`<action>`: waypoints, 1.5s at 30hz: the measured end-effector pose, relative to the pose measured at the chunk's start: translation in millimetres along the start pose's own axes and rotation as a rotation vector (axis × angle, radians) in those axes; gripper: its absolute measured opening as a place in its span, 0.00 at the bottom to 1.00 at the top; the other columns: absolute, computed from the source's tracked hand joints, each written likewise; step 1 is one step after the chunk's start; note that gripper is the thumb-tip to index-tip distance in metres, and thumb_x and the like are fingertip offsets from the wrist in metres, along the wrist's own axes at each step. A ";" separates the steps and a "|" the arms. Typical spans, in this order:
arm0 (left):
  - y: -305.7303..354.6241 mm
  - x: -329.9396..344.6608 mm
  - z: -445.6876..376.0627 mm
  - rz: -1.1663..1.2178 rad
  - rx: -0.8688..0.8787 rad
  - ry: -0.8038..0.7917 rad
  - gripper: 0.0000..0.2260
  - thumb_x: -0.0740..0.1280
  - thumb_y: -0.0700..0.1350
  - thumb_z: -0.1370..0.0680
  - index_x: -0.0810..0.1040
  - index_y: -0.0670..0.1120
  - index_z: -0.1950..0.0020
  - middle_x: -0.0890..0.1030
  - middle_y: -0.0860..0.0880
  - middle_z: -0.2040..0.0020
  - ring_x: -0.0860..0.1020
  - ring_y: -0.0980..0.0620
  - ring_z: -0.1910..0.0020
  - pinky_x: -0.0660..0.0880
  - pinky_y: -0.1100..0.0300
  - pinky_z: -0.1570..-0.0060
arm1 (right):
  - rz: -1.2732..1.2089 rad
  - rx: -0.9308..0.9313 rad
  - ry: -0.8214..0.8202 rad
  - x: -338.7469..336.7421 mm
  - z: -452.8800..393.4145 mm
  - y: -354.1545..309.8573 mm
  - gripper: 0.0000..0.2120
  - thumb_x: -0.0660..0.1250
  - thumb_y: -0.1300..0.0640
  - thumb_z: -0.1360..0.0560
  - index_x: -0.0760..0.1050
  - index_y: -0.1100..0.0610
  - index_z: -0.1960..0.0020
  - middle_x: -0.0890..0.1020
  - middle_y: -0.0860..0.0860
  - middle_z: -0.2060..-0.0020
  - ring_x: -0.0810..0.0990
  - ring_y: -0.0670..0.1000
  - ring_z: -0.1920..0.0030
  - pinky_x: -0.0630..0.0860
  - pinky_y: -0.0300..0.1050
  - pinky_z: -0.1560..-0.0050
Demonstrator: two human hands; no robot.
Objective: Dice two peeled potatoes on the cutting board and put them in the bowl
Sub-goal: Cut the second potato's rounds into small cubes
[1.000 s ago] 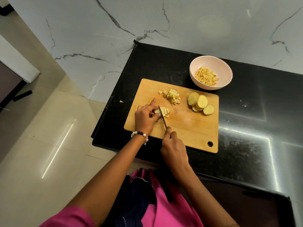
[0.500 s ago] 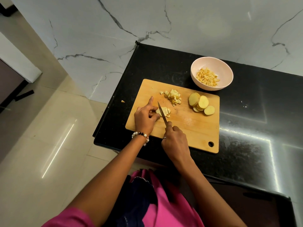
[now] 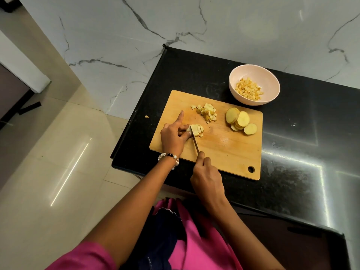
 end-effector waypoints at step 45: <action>-13.1 -14.5 1.2 0.384 -0.191 0.136 0.15 0.58 0.31 0.21 0.78 0.42 0.39 0.78 0.47 0.45 0.79 0.54 0.49 0.78 0.66 0.51 | -0.054 -0.147 0.132 -13.5 -8.3 70.9 0.23 0.68 0.67 0.31 0.77 0.54 0.38 0.78 0.55 0.51 0.76 0.58 0.54 0.73 0.49 0.68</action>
Point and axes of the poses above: each hand's wrist, its own z-axis away from the middle knuckle, its own x-axis out of the palm, y = z × x, the point moved 3 cm from there along -z, towards the middle knuckle
